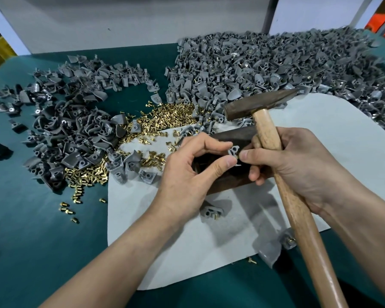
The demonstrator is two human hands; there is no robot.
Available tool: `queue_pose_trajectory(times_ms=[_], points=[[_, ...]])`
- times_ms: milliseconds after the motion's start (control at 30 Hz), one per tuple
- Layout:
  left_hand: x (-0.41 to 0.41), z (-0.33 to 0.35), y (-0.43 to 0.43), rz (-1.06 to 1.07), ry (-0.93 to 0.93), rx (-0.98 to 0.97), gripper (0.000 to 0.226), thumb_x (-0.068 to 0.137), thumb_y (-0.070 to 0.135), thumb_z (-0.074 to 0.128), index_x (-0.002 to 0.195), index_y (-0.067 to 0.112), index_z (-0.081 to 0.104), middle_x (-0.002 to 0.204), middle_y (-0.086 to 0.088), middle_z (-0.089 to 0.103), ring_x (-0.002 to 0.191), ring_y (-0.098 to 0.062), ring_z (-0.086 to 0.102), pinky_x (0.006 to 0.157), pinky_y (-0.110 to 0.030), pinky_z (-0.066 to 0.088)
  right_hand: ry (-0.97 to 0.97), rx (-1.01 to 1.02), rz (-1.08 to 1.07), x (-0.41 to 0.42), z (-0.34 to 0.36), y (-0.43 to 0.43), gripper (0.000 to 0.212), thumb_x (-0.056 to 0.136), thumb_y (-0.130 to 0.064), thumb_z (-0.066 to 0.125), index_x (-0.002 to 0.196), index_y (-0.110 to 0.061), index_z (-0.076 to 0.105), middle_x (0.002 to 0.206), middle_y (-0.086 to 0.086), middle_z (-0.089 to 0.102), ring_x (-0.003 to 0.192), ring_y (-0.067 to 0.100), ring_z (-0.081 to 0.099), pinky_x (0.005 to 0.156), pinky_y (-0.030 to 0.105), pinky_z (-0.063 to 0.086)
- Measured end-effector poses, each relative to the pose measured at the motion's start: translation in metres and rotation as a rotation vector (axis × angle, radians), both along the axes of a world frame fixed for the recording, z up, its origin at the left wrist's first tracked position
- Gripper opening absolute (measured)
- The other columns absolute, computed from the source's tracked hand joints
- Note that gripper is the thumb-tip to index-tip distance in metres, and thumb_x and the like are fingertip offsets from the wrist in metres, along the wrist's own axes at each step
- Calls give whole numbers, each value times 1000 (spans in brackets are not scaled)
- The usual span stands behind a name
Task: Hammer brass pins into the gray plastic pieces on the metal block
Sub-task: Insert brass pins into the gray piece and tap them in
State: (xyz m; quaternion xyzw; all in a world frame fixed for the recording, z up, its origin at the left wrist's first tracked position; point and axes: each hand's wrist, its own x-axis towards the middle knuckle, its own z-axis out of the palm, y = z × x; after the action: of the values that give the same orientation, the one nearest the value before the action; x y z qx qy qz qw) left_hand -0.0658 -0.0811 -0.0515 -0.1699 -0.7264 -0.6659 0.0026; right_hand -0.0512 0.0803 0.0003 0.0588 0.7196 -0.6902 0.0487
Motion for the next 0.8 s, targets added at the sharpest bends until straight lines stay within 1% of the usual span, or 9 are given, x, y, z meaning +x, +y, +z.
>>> queue_pose_trajectory(times_ms=[100,200,367,600,633,733,800], points=[[0,1,0,-2,-11,5,13,75,34,72,87,36,68,104,-9,66,99,-16,62,88,-29,49,-3,2,2,0,-1,1,12,74,7,70,74,3,58,57,10,58,42,14,56,40,20,44],[1,2,1,4,-15,5,14,74,34,72,87,31,68,103,-9,65,98,-14,62,87,-26,49,-3,-4,2,0,0,1,17,74,7,70,69,-2,56,59,11,58,42,14,56,40,20,44],[1,4,1,4,-24,14,15,73,32,72,87,27,67,105,-12,65,99,-18,63,92,-36,50,-8,-7,5,0,-1,1,14,74,6,70,78,3,57,62,15,56,42,14,55,40,19,44],[1,3,2,13,-8,1,14,73,33,72,86,29,67,104,-13,66,97,-16,63,88,-29,49,-4,1,-1,0,-1,0,15,75,6,69,72,0,56,59,14,56,41,14,54,40,20,43],[1,3,2,13,-3,-1,15,73,33,73,86,29,67,104,-13,66,97,-17,63,88,-30,49,-1,5,1,1,-1,0,16,75,7,69,71,-1,56,60,15,55,41,14,54,40,20,43],[1,3,2,14,5,5,19,72,37,73,86,26,67,103,-14,66,99,-23,63,92,-40,50,9,18,4,1,0,-1,18,75,6,69,68,-2,56,59,17,55,41,14,54,40,20,43],[1,3,2,18,8,7,20,71,39,73,86,26,67,103,-15,66,99,-24,63,93,-43,50,10,23,7,1,0,-1,18,75,6,69,67,-3,56,58,16,55,41,14,54,40,20,43]])
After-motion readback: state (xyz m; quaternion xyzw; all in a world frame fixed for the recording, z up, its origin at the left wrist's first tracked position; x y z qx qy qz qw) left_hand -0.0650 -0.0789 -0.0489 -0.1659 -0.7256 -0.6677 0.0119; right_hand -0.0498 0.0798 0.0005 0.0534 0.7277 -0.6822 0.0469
